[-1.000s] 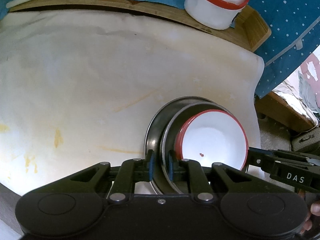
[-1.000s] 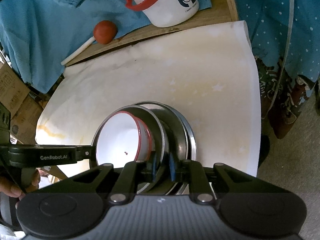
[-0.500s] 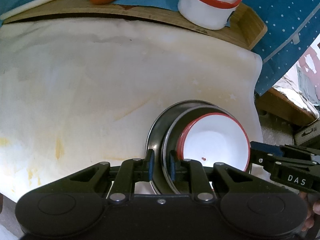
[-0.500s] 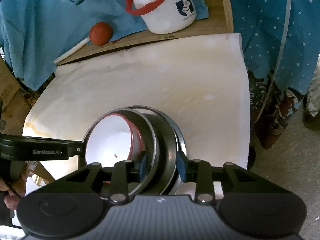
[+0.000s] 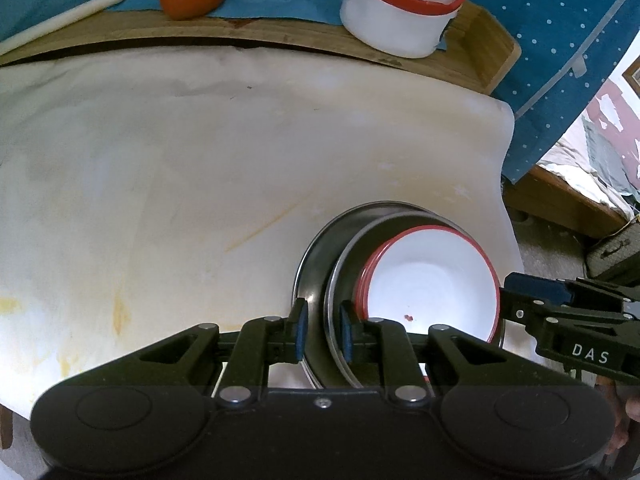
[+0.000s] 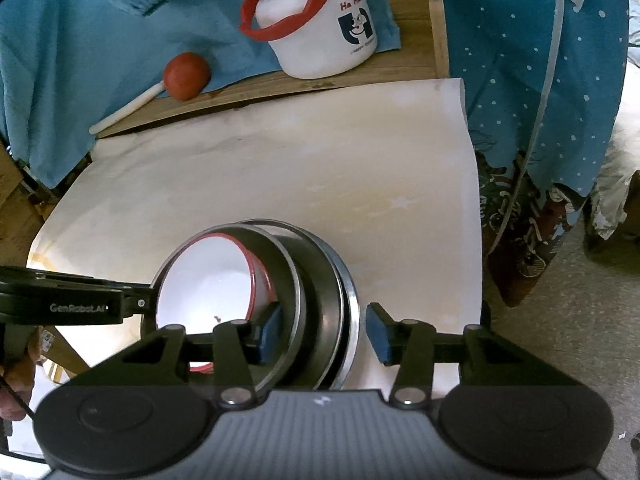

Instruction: Organize plates and bowls

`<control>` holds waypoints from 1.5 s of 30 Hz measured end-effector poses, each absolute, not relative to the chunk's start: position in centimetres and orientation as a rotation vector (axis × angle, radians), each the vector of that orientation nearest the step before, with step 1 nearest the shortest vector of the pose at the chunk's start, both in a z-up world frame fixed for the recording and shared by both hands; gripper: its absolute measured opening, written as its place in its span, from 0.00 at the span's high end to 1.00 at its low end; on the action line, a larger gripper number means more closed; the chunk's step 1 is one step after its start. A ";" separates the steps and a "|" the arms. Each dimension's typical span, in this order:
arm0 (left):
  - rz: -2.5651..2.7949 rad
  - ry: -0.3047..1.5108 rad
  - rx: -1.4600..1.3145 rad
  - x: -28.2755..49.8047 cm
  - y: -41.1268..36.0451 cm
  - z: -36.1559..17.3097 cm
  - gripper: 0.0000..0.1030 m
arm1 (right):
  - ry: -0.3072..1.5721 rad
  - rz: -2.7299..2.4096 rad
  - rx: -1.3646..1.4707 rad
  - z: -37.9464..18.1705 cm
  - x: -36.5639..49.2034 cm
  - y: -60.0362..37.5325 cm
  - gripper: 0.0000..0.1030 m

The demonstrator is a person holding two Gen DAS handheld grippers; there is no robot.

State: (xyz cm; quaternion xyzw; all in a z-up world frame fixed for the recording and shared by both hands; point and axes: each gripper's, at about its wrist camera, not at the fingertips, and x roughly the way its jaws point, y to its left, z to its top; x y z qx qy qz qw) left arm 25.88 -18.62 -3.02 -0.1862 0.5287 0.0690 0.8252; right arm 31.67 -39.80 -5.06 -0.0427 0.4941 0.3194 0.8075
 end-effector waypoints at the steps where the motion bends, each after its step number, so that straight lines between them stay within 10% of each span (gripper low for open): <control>1: 0.144 1.121 -0.390 25.8 -18.6 -2.9 0.81 | 1.055 0.680 -0.093 -5.0 31.6 -39.8 0.50; 5: 0.175 1.108 -0.345 25.7 -18.7 -2.7 0.60 | 1.046 0.672 -0.095 -4.9 31.6 -39.8 0.49; 45: 0.252 0.975 -0.288 22.3 -18.4 -1.1 0.15 | 0.899 0.594 -0.175 -3.3 28.9 -40.3 0.21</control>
